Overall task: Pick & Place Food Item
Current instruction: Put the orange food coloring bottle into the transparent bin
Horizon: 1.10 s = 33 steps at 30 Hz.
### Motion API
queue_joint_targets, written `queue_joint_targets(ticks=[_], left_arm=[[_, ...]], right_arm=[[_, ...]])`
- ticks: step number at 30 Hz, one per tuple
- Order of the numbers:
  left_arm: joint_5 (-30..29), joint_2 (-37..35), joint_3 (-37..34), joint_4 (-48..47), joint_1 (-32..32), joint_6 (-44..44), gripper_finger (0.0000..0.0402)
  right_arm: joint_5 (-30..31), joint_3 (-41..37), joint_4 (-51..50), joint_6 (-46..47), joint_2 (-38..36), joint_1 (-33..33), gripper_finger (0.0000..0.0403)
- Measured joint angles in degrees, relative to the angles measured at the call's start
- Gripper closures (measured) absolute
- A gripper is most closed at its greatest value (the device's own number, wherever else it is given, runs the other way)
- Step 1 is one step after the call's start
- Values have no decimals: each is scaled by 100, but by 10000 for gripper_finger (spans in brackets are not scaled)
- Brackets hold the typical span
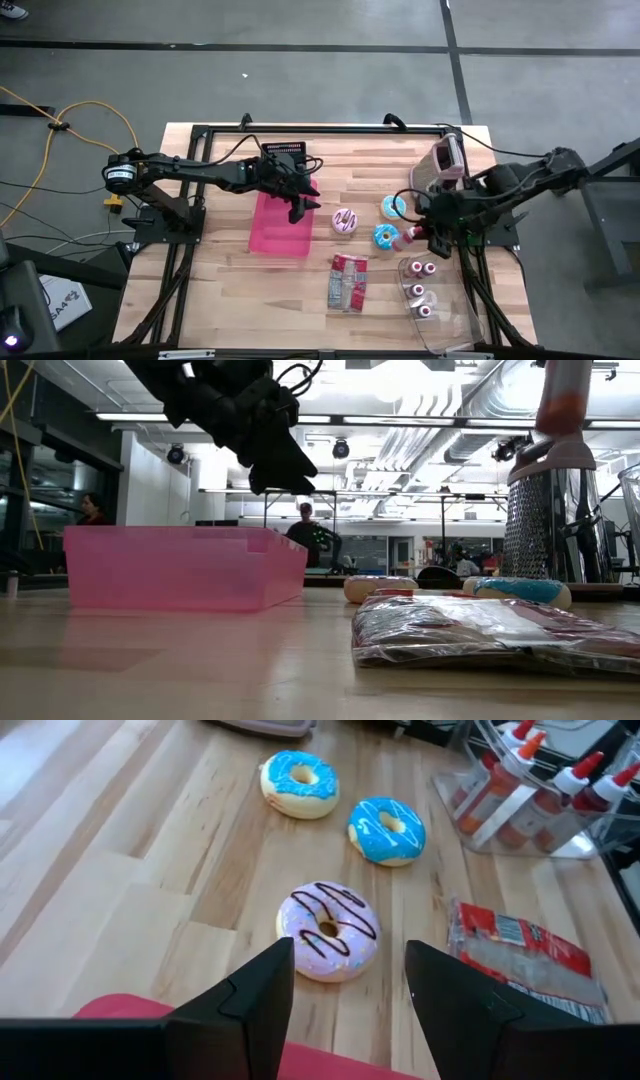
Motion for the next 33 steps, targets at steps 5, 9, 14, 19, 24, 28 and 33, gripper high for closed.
queue_joint_targets(ticks=[5,9,14,19,24,28,33], left_arm=[[-13,0,0,1,0,-28,215],[-13,0,0,1,0,-27,215],[-12,0,0,24,0,-27,215],[-11,0,0,65,0,-27,215],[-10,0,0,64,0,-26,215],[-8,0,0,67,0,-5,215],[11,0,0,80,0,-3,215]], right_arm=[[96,391,-273,514,-1,620,300],[95,496,-529,1119,0,1141,300],[145,493,-733,2134,4,1900,300],[450,496,-723,3226,76,2626,300],[717,477,-881,4264,391,3284,300],[813,445,-974,4776,799,3658,300],[907,445,-963,5373,1301,3976,300]])
